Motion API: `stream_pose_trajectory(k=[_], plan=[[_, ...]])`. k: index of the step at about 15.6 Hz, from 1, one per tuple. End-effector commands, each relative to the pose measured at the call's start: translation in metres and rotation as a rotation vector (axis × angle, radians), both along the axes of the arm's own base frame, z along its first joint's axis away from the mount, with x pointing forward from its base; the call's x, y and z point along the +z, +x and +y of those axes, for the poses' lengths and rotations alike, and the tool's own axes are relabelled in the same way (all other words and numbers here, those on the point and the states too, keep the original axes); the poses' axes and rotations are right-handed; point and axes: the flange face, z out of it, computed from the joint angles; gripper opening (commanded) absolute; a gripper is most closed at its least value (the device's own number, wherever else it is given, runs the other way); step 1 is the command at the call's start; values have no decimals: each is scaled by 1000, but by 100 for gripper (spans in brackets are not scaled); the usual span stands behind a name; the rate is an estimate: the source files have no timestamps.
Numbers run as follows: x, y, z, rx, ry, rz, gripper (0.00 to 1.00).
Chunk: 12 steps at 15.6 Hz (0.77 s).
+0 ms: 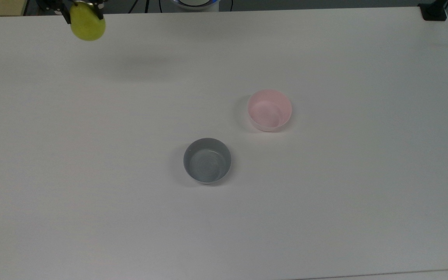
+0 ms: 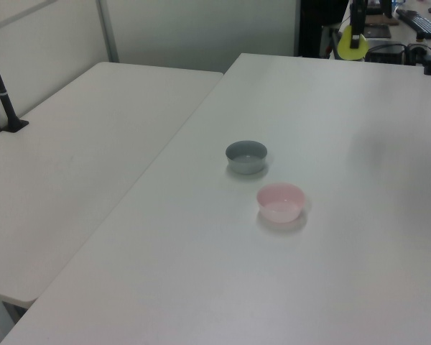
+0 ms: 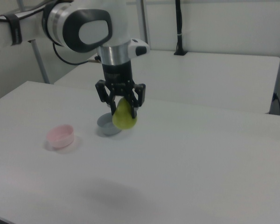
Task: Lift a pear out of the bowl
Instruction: 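Carry the held pear away from the bowls across the table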
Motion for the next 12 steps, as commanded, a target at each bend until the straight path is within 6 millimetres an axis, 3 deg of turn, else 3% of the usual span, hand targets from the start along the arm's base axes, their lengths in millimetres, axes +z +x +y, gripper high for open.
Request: stream_pose_trajectory(k=[1,5,9,12], plan=[[-27,4,-8,-31,10,-18,0],[-67,7,-11,-74,0,-33,0],[-121,20,-12,-77,-25,-50,0],[-144,29,-13,-70,-48,-73,0]])
